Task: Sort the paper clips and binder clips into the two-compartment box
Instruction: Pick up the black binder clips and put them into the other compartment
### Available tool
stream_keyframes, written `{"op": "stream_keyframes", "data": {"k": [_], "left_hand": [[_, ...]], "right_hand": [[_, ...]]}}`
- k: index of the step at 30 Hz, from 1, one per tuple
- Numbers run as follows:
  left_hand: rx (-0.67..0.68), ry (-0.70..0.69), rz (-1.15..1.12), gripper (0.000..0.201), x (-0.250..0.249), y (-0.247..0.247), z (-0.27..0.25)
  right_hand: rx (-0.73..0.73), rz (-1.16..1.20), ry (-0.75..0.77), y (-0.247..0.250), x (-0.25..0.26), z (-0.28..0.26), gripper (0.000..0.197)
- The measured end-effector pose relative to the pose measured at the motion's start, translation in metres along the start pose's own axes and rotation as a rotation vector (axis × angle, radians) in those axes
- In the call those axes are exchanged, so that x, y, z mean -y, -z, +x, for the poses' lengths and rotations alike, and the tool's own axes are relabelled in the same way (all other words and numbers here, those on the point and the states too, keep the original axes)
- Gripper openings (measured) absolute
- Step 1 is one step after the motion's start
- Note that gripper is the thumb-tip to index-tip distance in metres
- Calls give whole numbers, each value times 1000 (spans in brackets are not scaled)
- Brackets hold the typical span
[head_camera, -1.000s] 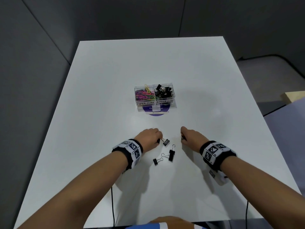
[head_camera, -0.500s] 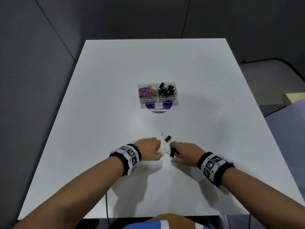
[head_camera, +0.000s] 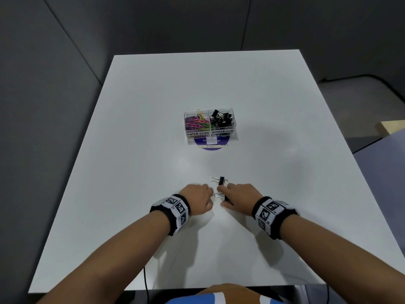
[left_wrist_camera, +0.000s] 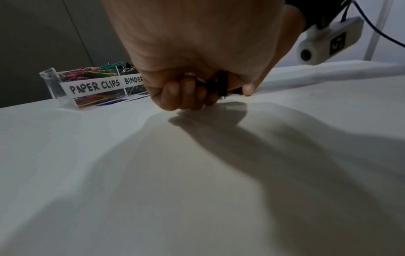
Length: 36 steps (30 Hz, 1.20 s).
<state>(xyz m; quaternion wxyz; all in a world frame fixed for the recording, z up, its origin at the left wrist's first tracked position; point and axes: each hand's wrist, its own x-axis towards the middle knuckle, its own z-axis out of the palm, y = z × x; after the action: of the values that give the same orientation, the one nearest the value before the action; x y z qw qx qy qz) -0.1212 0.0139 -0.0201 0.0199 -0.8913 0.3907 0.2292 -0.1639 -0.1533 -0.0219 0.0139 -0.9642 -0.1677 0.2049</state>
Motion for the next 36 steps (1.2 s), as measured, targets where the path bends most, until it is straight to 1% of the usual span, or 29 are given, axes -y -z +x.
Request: {"op": "stream_keyframes", "data": {"k": [2,4,5,7,8,9,11,14,18,20,22,23,26,28,31,32,36], "left_hand": [[-3,18,-19,29,1,1,0],[-4,35,-67,30,3,3,1],[2,45,-94,30,5,5,1],[28,64,-163,29,10,7,3],[44,71,-208,28,13,9,4],[57,77,-259,26,17,10,6],[61,86,-332,26,22,13,9],[18,86,-310,32,25,20,14],[-35,65,-254,31,23,26,23],[-78,57,-246,31,19,28,28],[-99,57,-237,37,14,30,34],[-91,63,-234,41,12,30,38],[-45,96,-214,47,5,28,48],[-34,105,-199,44,2,27,52],[-27,105,-229,42,2,28,54],[-24,102,-248,40,4,28,53],[6,100,-325,29,17,31,49]], "right_hand": [[6,-27,-10,4,2,5,36],[-15,-75,40,7,3,6,31],[39,-110,45,12,4,4,28],[84,-55,-13,10,1,8,34],[50,-43,-18,8,-1,10,36],[42,-42,-21,5,1,8,33],[46,2,27,11,4,2,20],[7,77,-25,6,2,1,26],[52,111,-27,8,-2,-7,27],[39,178,-87,14,-10,-11,20],[-7,273,-175,20,-19,-14,7],[-23,318,-230,21,-24,-13,8],[-51,401,-349,24,-30,-7,23],[-45,420,-372,24,-26,0,27],[8,392,-394,21,-17,12,43],[23,384,-401,19,-14,16,45],[56,373,-414,19,-9,28,33]]}}
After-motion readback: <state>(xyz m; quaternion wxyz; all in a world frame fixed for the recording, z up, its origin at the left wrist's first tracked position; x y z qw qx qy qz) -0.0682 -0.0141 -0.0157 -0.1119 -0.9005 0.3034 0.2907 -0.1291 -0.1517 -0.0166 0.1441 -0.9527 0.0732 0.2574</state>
